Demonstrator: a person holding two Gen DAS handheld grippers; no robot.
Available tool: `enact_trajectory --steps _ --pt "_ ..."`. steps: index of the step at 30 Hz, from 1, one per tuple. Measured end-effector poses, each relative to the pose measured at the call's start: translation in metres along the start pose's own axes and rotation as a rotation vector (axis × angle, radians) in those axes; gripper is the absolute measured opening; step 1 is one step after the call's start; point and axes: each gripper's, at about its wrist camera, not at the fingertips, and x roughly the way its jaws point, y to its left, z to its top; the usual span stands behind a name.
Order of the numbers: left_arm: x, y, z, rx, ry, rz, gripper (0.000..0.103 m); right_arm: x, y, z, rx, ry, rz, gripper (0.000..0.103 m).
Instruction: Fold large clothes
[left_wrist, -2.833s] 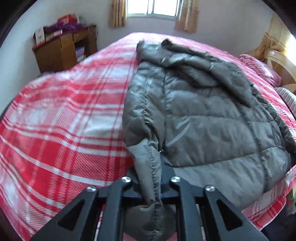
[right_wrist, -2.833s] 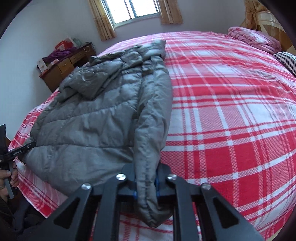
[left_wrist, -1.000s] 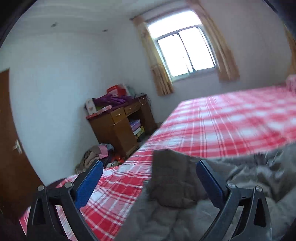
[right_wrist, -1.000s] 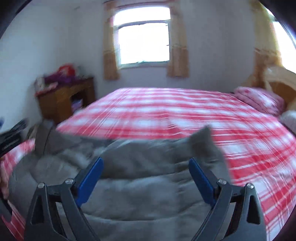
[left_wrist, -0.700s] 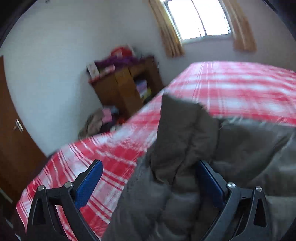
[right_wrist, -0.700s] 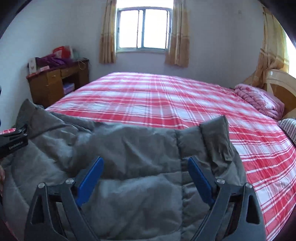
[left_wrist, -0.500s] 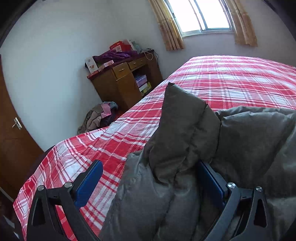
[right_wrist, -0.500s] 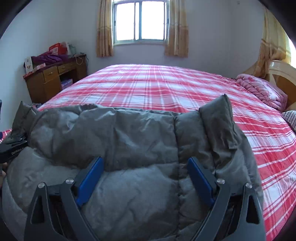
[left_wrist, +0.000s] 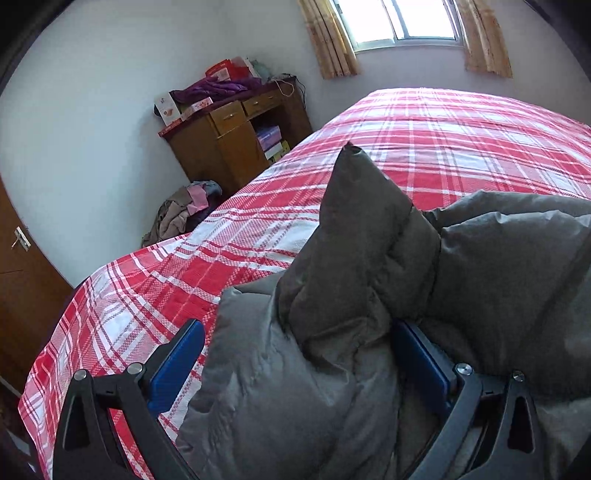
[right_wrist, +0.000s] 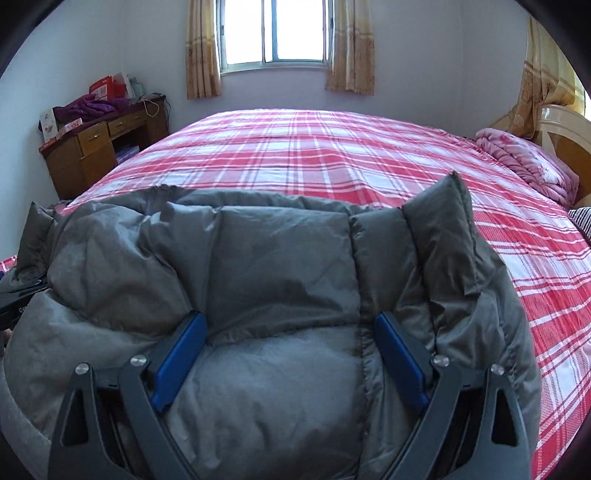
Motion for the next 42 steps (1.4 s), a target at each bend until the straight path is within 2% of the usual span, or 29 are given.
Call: enact_trajectory --steps 17,29,31,32,33,35,37,38,40,42 --pt "0.000 -0.013 0.000 0.036 0.011 0.036 0.102 0.023 -0.001 0.002 0.004 0.108 -0.013 0.098" --pt "-0.006 -0.020 0.003 0.070 0.014 0.075 0.102 0.028 0.004 0.001 -0.010 0.132 -0.042 0.099" --pt "-0.015 -0.017 0.010 0.070 0.059 0.055 0.102 0.027 0.006 0.003 -0.016 0.142 -0.054 0.099" --pt "-0.029 -0.013 0.015 0.047 0.052 0.022 0.102 0.025 0.006 0.005 -0.016 0.150 -0.060 0.098" --pt "-0.048 -0.009 0.021 0.010 0.012 -0.013 0.102 0.020 0.005 0.007 -0.010 0.146 -0.074 0.092" --pt "-0.076 -0.011 0.032 -0.022 -0.049 -0.069 0.102 0.000 0.003 0.014 0.043 0.082 -0.121 0.091" --pt "-0.089 -0.026 0.043 -0.016 -0.060 -0.114 0.102 -0.024 0.009 0.026 0.101 -0.010 -0.131 0.091" --pt "-0.089 -0.036 0.046 -0.006 -0.067 -0.122 0.102 -0.027 0.013 0.029 0.102 -0.022 -0.122 0.091" --pt "-0.079 -0.060 0.043 0.045 -0.061 -0.076 0.102 -0.022 0.031 0.039 0.054 -0.028 -0.110 0.091" --pt "-0.057 -0.081 0.033 0.101 -0.001 -0.035 0.102 -0.005 0.040 0.038 0.016 -0.007 -0.142 0.091"
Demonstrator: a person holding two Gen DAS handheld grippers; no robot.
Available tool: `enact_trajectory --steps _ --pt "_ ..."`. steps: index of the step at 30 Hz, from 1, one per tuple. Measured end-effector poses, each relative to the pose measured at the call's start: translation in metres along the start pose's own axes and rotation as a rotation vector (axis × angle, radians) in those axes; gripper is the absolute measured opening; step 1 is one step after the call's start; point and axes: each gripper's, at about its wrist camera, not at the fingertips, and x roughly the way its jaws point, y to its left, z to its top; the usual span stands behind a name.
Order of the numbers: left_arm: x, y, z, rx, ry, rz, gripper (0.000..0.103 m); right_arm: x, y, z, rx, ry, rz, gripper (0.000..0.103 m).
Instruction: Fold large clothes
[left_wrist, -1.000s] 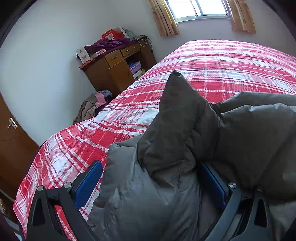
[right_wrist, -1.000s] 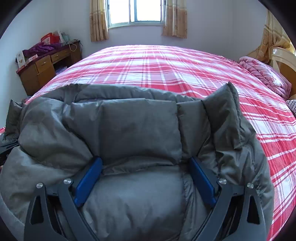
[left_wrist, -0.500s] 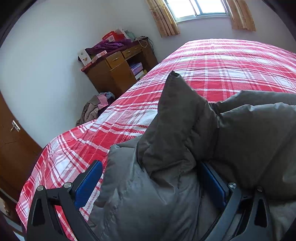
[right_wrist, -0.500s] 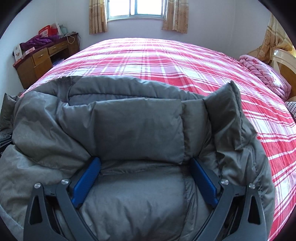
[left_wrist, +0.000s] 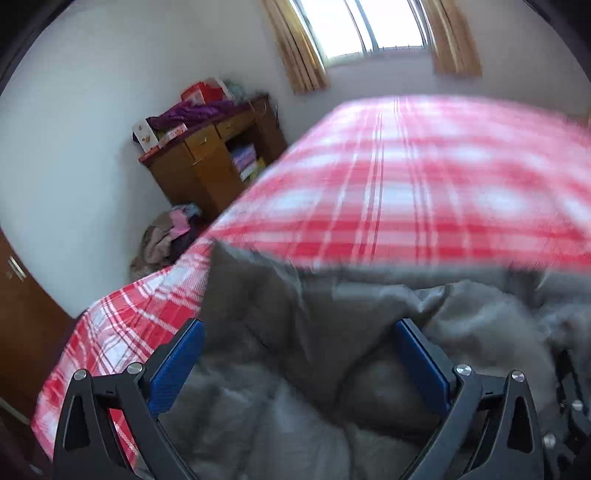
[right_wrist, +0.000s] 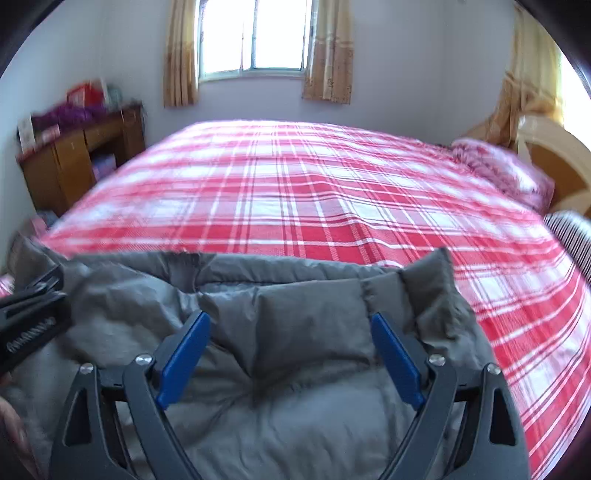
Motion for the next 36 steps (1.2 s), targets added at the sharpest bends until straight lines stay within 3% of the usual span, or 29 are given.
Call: enact_trajectory --steps 3,7,17,19,21,24,27,29,31,34,36 --pt "0.012 -0.006 -0.012 -0.020 0.017 -0.010 0.102 0.027 0.003 -0.016 -0.010 0.077 0.013 0.091" --pt "0.023 -0.006 -0.017 -0.053 0.028 -0.020 0.102 0.031 0.003 -0.024 -0.013 0.068 0.007 0.093" --pt "0.030 -0.017 -0.019 -0.023 0.031 0.014 0.102 0.043 0.003 -0.023 -0.006 0.127 0.035 0.096" --pt "0.027 -0.013 -0.016 -0.012 0.049 -0.008 0.102 0.046 0.004 -0.023 -0.009 0.139 0.043 0.097" --pt "0.010 0.006 -0.017 -0.011 0.046 -0.064 0.102 0.047 0.004 -0.023 -0.010 0.153 0.051 0.097" --pt "-0.040 0.057 -0.032 -0.048 -0.064 -0.105 0.102 0.033 -0.001 -0.023 -0.037 0.160 0.100 0.095" --pt "-0.067 0.112 -0.059 -0.093 -0.118 -0.076 0.102 -0.024 -0.011 -0.033 -0.021 0.048 0.123 0.095" --pt "-0.063 0.139 -0.078 -0.129 -0.093 -0.057 0.102 -0.066 -0.013 -0.047 -0.035 -0.025 0.131 0.098" --pt "-0.043 0.162 -0.102 -0.173 -0.012 -0.026 0.102 -0.092 -0.010 -0.065 -0.048 -0.054 0.148 0.101" --pt "-0.014 0.171 -0.131 -0.220 0.101 -0.086 0.102 -0.101 0.004 -0.089 -0.102 -0.043 0.126 0.101" --pt "-0.010 0.170 -0.140 -0.230 0.096 -0.096 0.102 -0.088 0.016 -0.102 -0.151 -0.007 0.100 0.100"
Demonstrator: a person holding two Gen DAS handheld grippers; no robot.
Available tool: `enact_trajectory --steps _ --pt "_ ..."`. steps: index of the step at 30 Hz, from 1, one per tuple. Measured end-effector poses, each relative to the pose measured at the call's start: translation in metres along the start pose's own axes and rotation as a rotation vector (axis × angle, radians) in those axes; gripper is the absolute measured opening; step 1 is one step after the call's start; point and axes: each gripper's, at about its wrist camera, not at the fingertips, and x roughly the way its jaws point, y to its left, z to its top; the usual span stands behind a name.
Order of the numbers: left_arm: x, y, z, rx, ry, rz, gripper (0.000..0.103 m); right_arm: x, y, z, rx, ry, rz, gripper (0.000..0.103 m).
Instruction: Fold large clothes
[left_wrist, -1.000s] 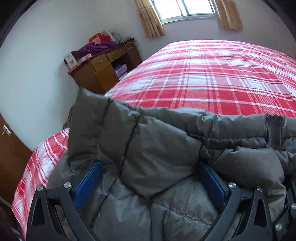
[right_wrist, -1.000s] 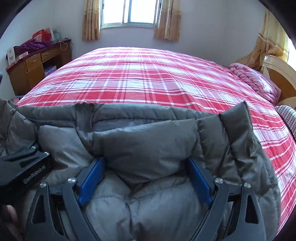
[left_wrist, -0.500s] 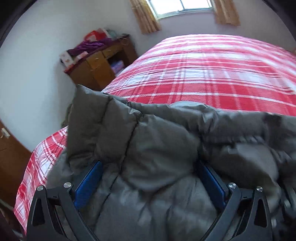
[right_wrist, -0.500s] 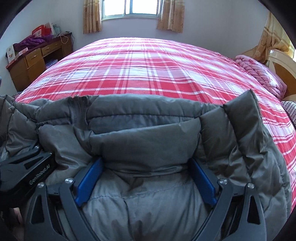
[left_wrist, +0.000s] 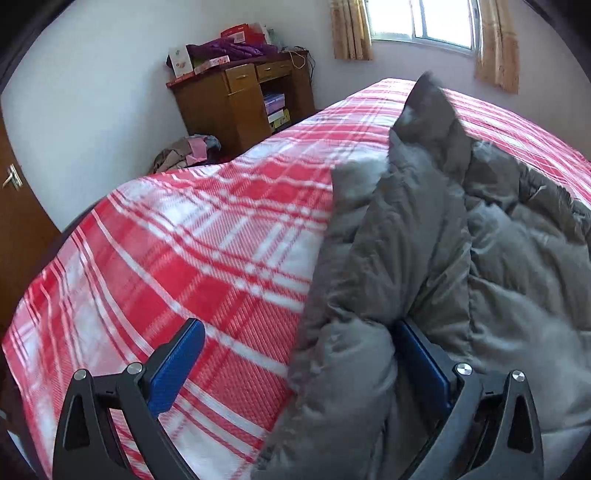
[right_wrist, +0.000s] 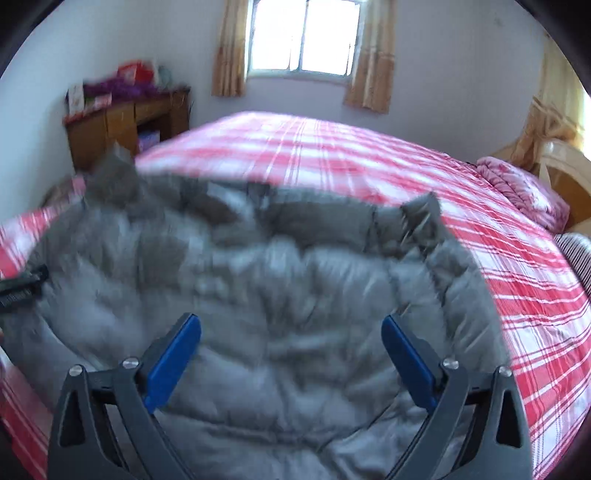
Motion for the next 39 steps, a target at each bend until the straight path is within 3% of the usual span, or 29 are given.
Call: enact_trajectory --steps 7,12,14,17,19,24,27,29,32,33,34,35,39 --pt "0.011 -0.005 -0.008 -0.048 0.014 -0.042 0.102 0.026 0.015 -0.018 -0.024 0.055 -0.033 0.103" --pt "-0.014 0.017 -0.015 -0.146 -0.008 -0.051 0.102 0.031 0.011 -0.019 0.000 0.075 -0.006 0.103" --pt "-0.021 0.023 -0.020 -0.167 -0.009 -0.075 0.102 0.030 0.010 -0.019 -0.001 0.073 -0.010 0.103" --pt "-0.001 0.023 -0.020 -0.180 0.078 -0.153 0.102 0.030 0.009 -0.016 -0.007 0.074 -0.019 0.103" --pt "0.005 0.027 -0.023 -0.211 0.087 -0.193 0.102 0.022 0.007 -0.014 -0.014 0.080 -0.007 0.103" --pt "0.005 0.025 -0.025 -0.190 0.046 -0.217 0.101 -0.027 0.004 -0.018 -0.024 -0.038 -0.060 0.103" --pt "-0.003 0.021 -0.027 -0.166 0.027 -0.259 0.082 -0.011 0.017 -0.034 -0.093 0.035 -0.061 0.101" --pt "-0.008 0.014 -0.027 -0.139 0.026 -0.303 0.059 -0.001 0.020 -0.043 -0.089 0.024 -0.064 0.101" --pt "-0.011 0.005 -0.025 -0.131 0.034 -0.344 0.057 0.003 0.024 -0.044 -0.100 0.029 -0.078 0.102" --pt "-0.011 0.002 -0.025 -0.119 0.029 -0.352 0.051 0.005 0.022 -0.044 -0.098 0.032 -0.073 0.103" --pt "-0.013 0.000 -0.026 -0.112 0.035 -0.387 0.027 0.005 0.017 -0.045 -0.090 0.036 -0.066 0.103" --pt "-0.013 0.000 -0.025 -0.111 0.041 -0.420 0.016 0.004 0.013 -0.046 -0.077 0.038 -0.053 0.103" --pt "-0.029 0.011 -0.020 -0.112 0.008 -0.457 0.006 0.004 0.012 -0.047 -0.073 0.035 -0.053 0.103"
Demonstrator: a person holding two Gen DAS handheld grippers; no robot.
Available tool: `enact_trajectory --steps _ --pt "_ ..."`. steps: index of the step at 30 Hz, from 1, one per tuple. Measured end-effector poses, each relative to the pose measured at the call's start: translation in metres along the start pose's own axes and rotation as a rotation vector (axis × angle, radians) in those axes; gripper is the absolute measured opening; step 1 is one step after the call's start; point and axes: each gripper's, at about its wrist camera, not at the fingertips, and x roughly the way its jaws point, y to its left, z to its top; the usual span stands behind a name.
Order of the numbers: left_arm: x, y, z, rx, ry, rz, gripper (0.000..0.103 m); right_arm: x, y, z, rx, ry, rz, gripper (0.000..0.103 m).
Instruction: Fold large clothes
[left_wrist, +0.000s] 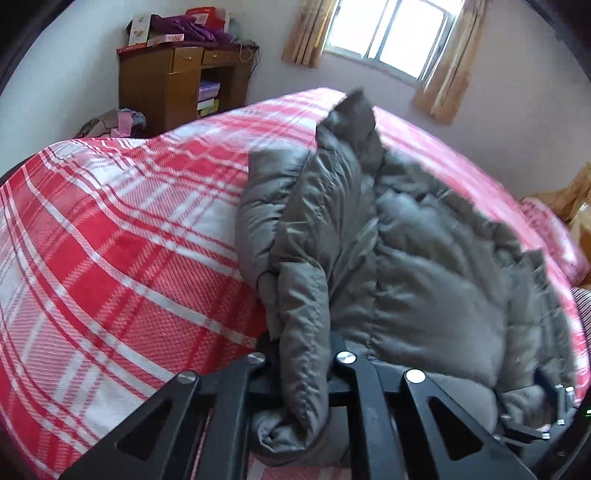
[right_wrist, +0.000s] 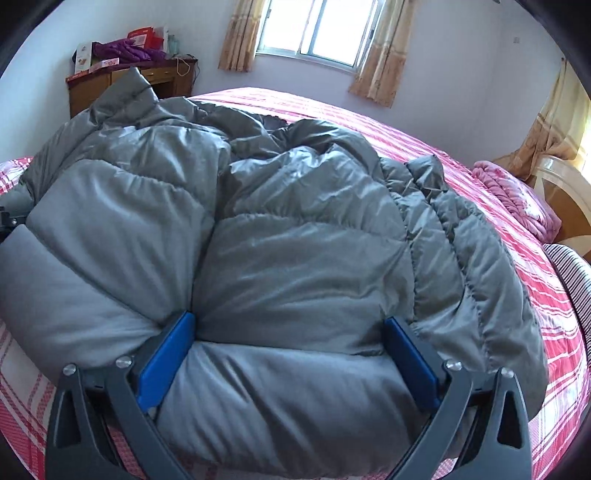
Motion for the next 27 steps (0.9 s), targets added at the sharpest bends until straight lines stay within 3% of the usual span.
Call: enact_trajectory --steps 5,12,14,17,20,23,27 --pt "-0.038 0.019 0.011 -0.023 -0.058 -0.055 0.005 -0.003 0.005 0.001 -0.014 0.009 -0.008 0.102" --pt "-0.096 0.035 0.021 -0.003 -0.161 0.001 0.005 -0.014 0.044 0.002 -0.063 -0.011 0.065 0.102" --pt "-0.108 0.027 0.031 0.030 -0.195 0.016 0.005 -0.018 0.052 0.009 -0.096 -0.004 0.130 0.102" --pt "-0.132 -0.012 0.040 0.115 -0.255 -0.002 0.005 -0.038 0.032 0.021 -0.070 -0.025 0.233 0.102" --pt "-0.141 -0.069 0.042 0.229 -0.306 -0.027 0.005 -0.060 -0.009 0.029 -0.007 -0.103 0.213 0.103" --pt "-0.140 -0.128 0.037 0.351 -0.340 -0.052 0.005 -0.061 -0.074 0.035 0.103 -0.122 0.119 0.103" --pt "-0.118 -0.212 0.016 0.528 -0.346 -0.076 0.005 -0.029 -0.148 0.024 0.216 -0.062 -0.016 0.103"
